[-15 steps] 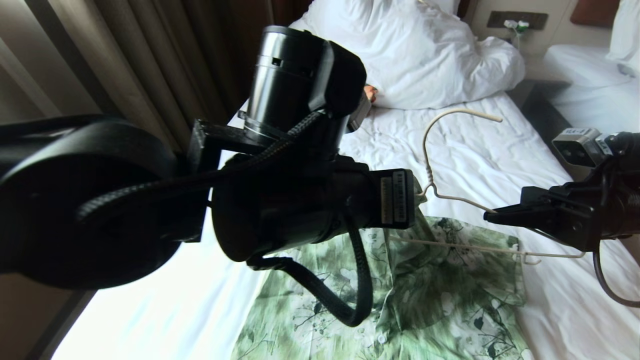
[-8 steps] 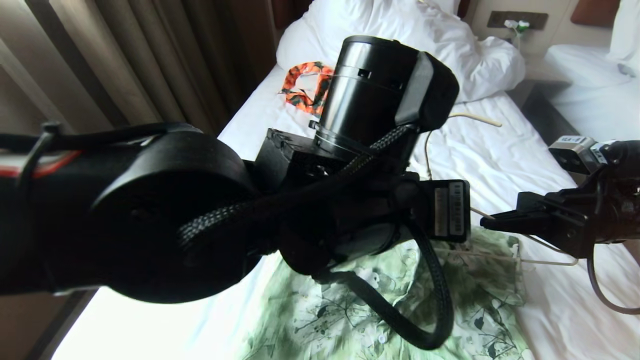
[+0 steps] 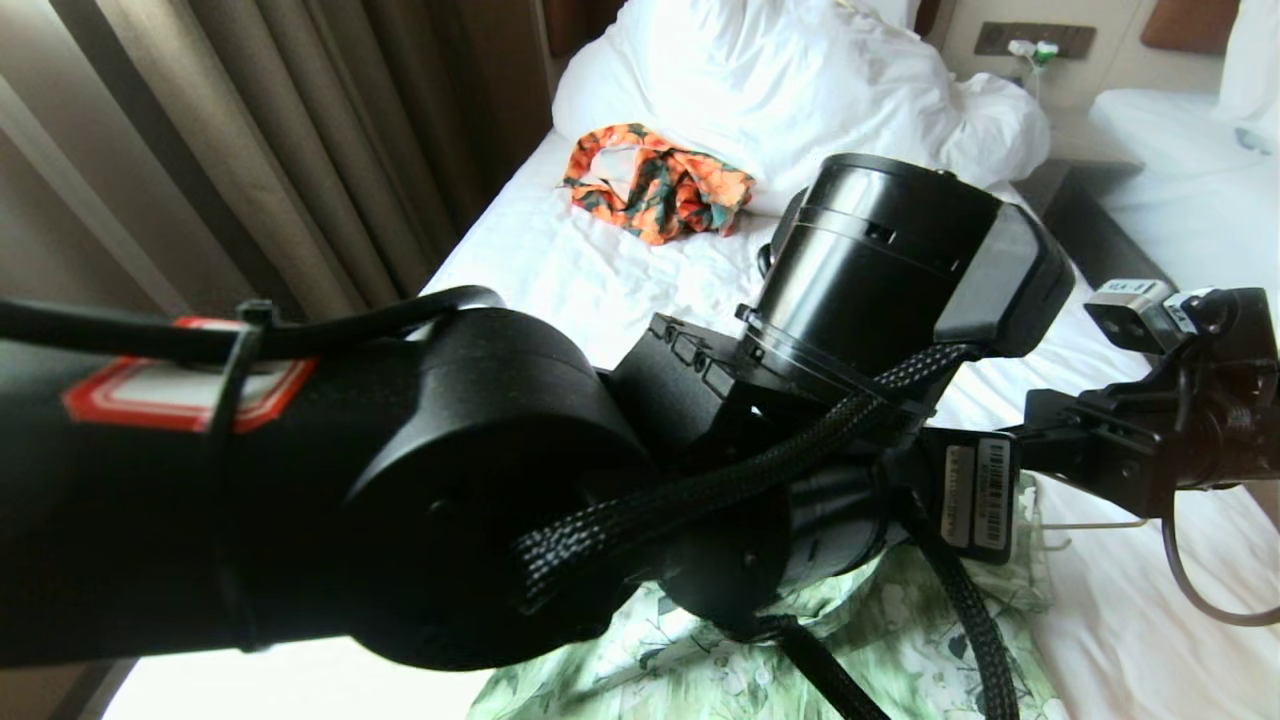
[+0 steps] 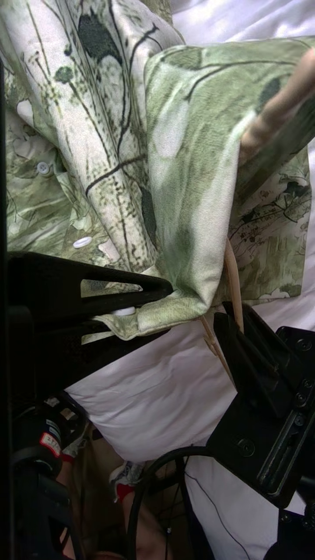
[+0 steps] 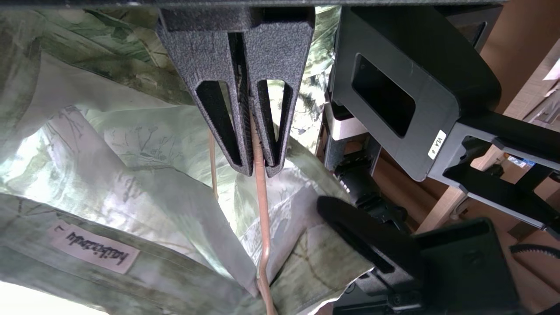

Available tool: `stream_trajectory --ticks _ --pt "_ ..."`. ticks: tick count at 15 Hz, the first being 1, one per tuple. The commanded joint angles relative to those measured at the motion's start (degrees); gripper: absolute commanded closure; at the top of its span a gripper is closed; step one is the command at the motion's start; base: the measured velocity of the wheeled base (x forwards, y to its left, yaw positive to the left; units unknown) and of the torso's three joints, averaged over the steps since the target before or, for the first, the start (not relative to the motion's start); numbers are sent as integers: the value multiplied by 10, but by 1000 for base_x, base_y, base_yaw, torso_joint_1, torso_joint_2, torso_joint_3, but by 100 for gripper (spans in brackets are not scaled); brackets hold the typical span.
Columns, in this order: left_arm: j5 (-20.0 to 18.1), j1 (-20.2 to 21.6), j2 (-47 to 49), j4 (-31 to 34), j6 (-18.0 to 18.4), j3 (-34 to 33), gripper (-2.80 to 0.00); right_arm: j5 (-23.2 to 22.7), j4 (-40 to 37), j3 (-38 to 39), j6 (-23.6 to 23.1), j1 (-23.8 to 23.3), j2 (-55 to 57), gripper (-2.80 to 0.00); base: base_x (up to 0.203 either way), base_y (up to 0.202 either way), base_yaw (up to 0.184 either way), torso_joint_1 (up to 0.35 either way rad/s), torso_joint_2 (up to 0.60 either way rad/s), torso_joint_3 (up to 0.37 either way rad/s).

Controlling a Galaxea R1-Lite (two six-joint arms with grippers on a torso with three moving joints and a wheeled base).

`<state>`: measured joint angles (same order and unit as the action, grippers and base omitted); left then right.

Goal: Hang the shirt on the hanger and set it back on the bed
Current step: Hook one side of the shirt onto the hanger

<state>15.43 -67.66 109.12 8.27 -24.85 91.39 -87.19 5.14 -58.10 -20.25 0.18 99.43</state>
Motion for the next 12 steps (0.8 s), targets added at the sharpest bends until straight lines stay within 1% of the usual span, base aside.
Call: stream_trajectory --ticks 1,3,6,7,8,10,12 --pt "1 0 7 0 6 -1 0 -5 0 1 -1 2 3 0 0 0 0 0 0 0" --pt "3 8 5 1 14 -5 0 -5 0 2 -1 10 9 0 0 0 0 0 0 0" --pt "5 9 2 -1 21 -9 0 -5 1 1 -1 14 20 0 0 0 0 0 0 0" --pt "8 9 3 -1 21 -9 -96 -5 1 1 -1 15 22 0 0 0 0 0 0 0" --pt "10 10 3 -1 21 -12 -280 -5 1 1 -2 15 25 0 0 0 0 0 0 0" --pt "10 10 2 -3 20 -17 -280 -5 6 1 -2 16 35 0 0 0 0 0 0 0" --pt "10 10 3 -5 19 -24 -280 -5 55 16 0 20 48 0 0 0 0 0 0 0"
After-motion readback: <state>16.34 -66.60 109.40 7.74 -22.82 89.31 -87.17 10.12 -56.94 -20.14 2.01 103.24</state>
